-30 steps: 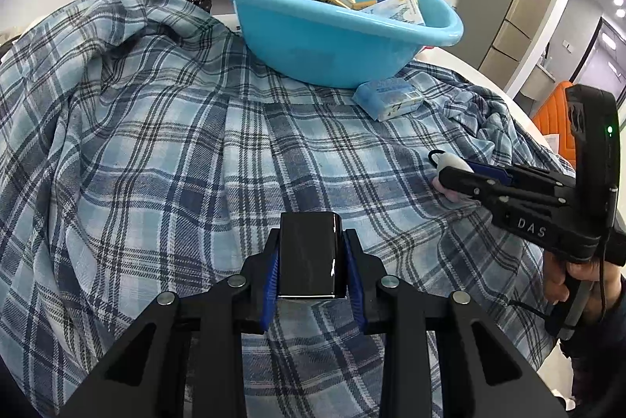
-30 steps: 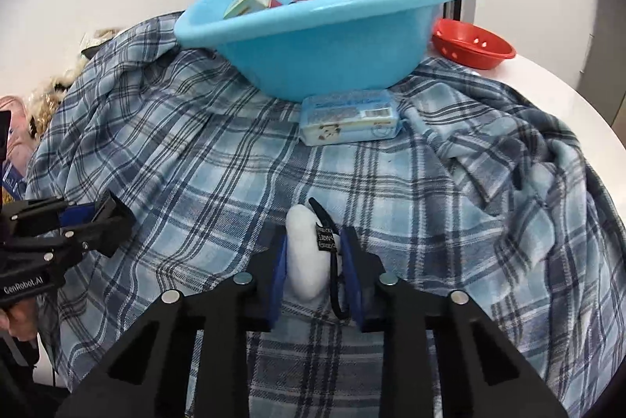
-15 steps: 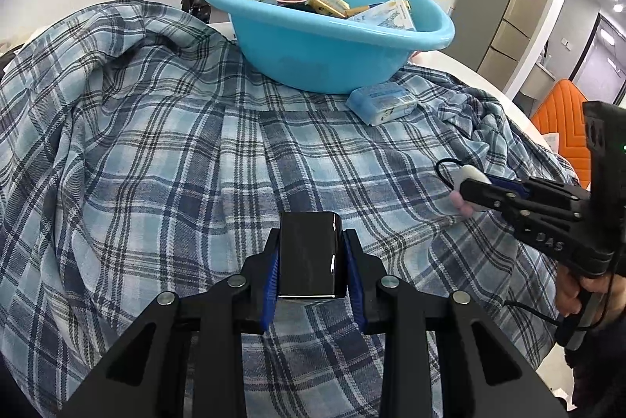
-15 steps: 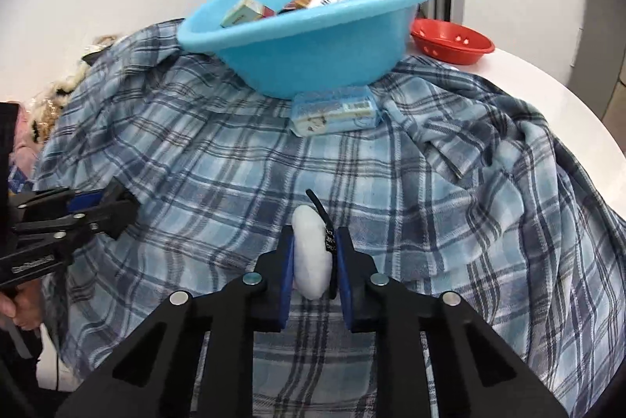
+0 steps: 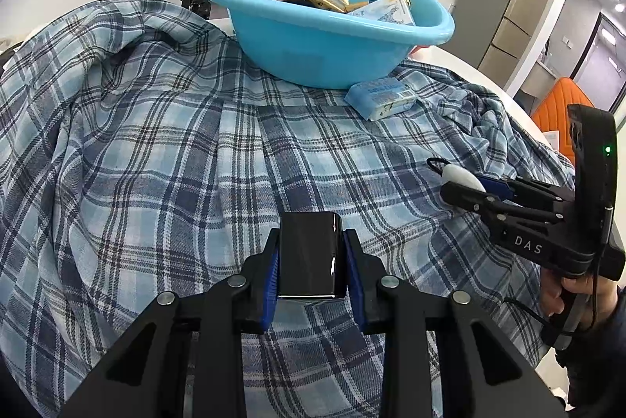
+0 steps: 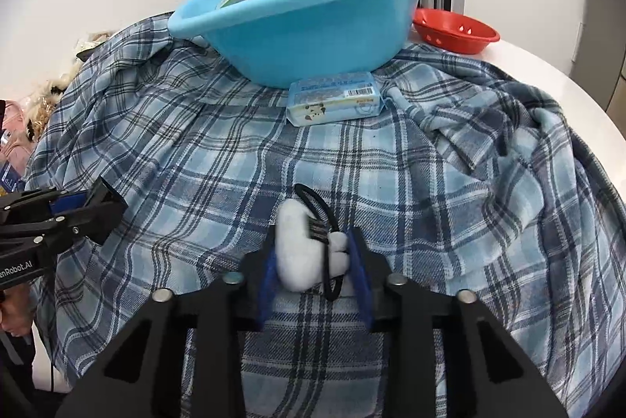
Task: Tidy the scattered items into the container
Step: 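Grasp the white earbuds with cable with the right gripper while the left gripper holds the black box, then carry the black box and white earbuds up over the blue basin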
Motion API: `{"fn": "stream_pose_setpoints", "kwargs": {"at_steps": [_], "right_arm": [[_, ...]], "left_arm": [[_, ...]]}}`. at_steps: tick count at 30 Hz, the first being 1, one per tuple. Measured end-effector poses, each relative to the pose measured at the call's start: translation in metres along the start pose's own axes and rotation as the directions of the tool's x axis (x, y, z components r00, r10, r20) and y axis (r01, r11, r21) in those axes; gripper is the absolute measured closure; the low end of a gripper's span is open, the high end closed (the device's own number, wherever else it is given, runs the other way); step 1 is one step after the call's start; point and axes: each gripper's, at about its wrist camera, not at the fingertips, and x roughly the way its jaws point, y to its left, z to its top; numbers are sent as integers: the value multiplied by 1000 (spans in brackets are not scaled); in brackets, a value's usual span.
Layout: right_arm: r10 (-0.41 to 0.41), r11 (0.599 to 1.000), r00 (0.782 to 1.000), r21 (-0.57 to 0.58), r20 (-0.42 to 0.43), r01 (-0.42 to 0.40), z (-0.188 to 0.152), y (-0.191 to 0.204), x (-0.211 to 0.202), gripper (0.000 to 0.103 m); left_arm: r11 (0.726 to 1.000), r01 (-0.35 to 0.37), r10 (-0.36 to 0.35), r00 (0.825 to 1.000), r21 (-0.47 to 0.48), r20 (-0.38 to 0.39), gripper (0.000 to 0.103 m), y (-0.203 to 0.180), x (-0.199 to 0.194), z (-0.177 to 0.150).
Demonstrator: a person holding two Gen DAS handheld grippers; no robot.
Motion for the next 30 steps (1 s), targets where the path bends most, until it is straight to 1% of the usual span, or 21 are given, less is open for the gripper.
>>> {"fn": "stream_pose_setpoints", "kwargs": {"at_steps": [1, 5, 8, 16, 19, 21, 26, 30], "right_arm": [[-5, 1000, 1000, -2, 7, 5, 0, 1, -2, 83], [2, 1000, 1000, 2, 29, -2, 3, 2, -15, 84], [5, 1000, 999, 7, 47, -6, 4, 3, -25, 84], [-29, 999, 997, 38, 72, 26, 0, 2, -38, 84], [-28, 999, 994, 47, 108, 23, 2, 0, -46, 84], [-43, 999, 987, 35, 152, 38, 4, 3, -56, 84], [-65, 998, 960, 3, 271, 66, 11, 13, -87, 84], [-55, 998, 941, 14, 335, 53, 17, 19, -110, 84]], "left_arm": [[1000, 1, -1, 1000, 0, -1, 71, -1, 0, 0], [1000, 2, -2, 1000, 1, 7, 71, -3, -2, 0], [1000, -10, 10, 1000, 9, 24, 71, -6, -6, 1], [1000, -7, 7, 999, -1, 33, 71, -7, -8, 1], [1000, -13, 13, 998, -2, 62, 71, -8, -14, 2], [1000, -11, 10, 995, 11, 95, 71, -10, -20, 5], [998, -35, 25, 978, 43, 206, 71, -20, -43, 13], [993, -95, 71, 950, 64, 304, 71, -29, -67, 20]]}}
